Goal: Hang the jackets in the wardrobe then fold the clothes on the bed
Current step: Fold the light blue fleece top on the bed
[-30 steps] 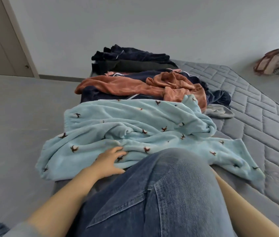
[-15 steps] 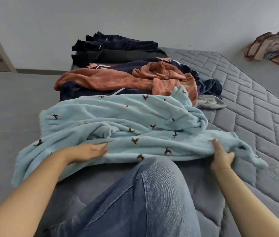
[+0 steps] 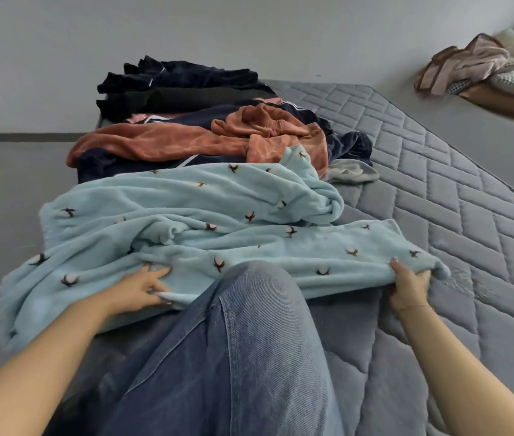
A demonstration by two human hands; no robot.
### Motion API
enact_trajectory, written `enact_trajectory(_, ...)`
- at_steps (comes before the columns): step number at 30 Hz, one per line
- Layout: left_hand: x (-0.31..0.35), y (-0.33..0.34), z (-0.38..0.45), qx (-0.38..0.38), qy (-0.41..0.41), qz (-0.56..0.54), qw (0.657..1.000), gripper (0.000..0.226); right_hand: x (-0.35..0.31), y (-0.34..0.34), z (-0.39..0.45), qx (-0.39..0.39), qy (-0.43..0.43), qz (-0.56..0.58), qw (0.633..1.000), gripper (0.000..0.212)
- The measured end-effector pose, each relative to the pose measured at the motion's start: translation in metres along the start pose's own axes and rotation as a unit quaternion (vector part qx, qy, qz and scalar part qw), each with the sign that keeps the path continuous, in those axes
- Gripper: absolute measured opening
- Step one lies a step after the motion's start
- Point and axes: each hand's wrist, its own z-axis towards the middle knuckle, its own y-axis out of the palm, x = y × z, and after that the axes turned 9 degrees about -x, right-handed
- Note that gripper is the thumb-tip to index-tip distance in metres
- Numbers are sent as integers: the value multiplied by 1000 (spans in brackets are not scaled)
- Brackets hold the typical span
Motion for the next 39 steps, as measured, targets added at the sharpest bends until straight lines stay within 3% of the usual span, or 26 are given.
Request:
enact_trajectory(4, 8, -7, -17, -119, -14, -7, 993, 24, 36, -28, -10, 70, 72, -56, 993, 74)
enact_trajectory(8, 12, -10, -28, -172, -40, -60, 983, 16, 40, -25, -23, 125, 11, -147, 981, 81)
enact_trajectory(9, 14, -11, -29, -158, -52, -71, 984, 11, 37, -21, -27, 140, 1, -219, 966, 82)
enact_trajectory(11, 15, -15, -27, -100, -36, -92, 990, 27, 34, -11, -31, 125, -52, -367, 920, 72)
enact_trajectory(14, 29, -21, -11, 81, 22, -117, 990, 7, 35, 11, -27, -45, -140, -479, 865, 44)
enact_trajectory(15, 34, -24, -2, 123, 38, -113, 985, 16, 35, 19, -23, -112, -136, -488, 855, 37)
enact_trajectory(17, 49, -32, 15, 153, 65, -84, 982, 22, 35, 32, -14, -209, -124, -505, 828, 32)
enact_trajectory(19, 62, -38, 34, 138, 76, -32, 987, 20, 32, 40, -1, -255, -143, -543, 787, 33)
enact_trajectory(21, 71, -41, 54, 117, 61, 24, 991, 21, 27, 45, 14, -277, -151, -579, 752, 36)
enact_trajectory(27, 77, -32, 99, 119, 10, 184, 976, 51, 4, 47, 65, -263, -151, -654, 694, 49)
enact_trajectory(33, 71, -21, 129, 225, 20, 184, 957, 23, 4, 45, 105, -223, -157, -743, 611, 33)
enact_trajectory(36, 71, -40, 137, 326, 19, 128, 937, 21, 1, 53, 116, -168, -199, -723, 640, 19)
enact_trajectory(39, 78, -53, 148, 308, -23, 187, 933, 21, -2, 67, 128, -132, -179, -687, 692, 21)
